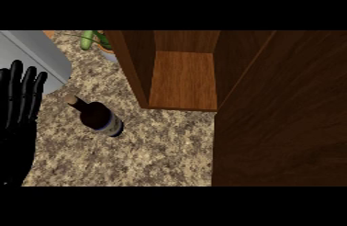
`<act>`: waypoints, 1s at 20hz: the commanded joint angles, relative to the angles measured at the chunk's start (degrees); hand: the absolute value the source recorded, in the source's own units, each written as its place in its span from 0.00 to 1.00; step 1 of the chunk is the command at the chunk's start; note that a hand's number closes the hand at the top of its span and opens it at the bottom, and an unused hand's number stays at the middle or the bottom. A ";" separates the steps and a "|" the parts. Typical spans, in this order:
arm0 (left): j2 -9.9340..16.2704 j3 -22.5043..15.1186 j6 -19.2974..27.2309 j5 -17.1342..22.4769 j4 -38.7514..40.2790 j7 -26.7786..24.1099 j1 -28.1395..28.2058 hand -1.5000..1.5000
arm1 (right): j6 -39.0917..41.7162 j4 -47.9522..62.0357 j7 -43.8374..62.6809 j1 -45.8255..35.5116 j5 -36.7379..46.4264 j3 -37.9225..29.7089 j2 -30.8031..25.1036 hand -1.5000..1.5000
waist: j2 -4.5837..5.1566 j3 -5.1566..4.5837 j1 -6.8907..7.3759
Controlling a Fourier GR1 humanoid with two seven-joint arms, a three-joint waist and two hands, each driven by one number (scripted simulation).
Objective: Pick up the wine, place it into the cabinet and close the cabinet
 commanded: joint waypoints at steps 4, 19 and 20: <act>-3.90 -2.89 7.22 -9.86 1.51 -0.06 -3.89 0.00 | 1.02 -5.60 2.56 5.99 2.35 3.65 0.08 0.00 | -0.51 2.15 -2.81; -7.80 -30.04 34.65 -14.87 -1.90 19.87 -12.67 0.00 | 6.11 -16.10 18.46 3.47 -9.98 7.20 -1.32 0.00 | -0.51 2.15 -2.14; -7.80 -27.84 35.69 -14.03 0.58 20.90 -17.70 0.00 | 5.64 -18.57 21.68 3.67 -11.26 6.82 -1.77 0.00 | -0.49 2.15 -2.35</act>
